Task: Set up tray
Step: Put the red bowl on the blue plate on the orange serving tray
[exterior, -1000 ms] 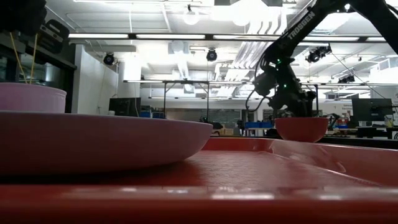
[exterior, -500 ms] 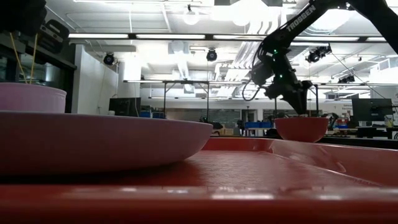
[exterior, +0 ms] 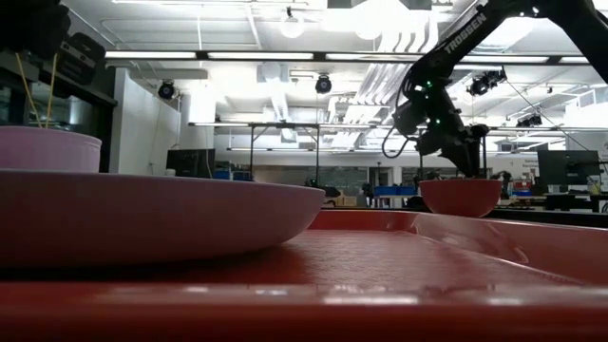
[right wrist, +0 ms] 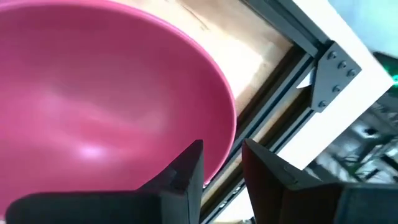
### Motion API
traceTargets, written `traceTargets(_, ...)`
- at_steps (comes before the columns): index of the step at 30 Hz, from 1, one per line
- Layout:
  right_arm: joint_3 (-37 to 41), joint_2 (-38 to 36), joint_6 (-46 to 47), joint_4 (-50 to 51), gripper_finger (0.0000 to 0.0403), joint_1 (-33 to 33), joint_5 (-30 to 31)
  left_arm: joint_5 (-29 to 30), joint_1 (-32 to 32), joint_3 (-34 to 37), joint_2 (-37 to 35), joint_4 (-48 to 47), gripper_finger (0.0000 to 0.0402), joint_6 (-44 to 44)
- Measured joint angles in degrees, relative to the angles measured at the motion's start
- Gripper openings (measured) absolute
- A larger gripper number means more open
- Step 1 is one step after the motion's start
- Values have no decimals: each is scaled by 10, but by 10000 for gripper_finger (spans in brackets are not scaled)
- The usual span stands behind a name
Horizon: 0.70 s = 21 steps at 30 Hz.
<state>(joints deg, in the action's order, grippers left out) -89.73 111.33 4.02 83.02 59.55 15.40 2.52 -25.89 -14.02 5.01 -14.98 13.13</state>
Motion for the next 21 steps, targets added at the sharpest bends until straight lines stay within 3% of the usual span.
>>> traceTargets(4, 0, 0, 0, -7, 89, 14, -35, 0, 0, 0, 0, 0, 85, 0)
traceTargets(21, 13, 0, 0, -44, 89, 36, -71, 0, 0, 0, 0, -2, 85, 0)
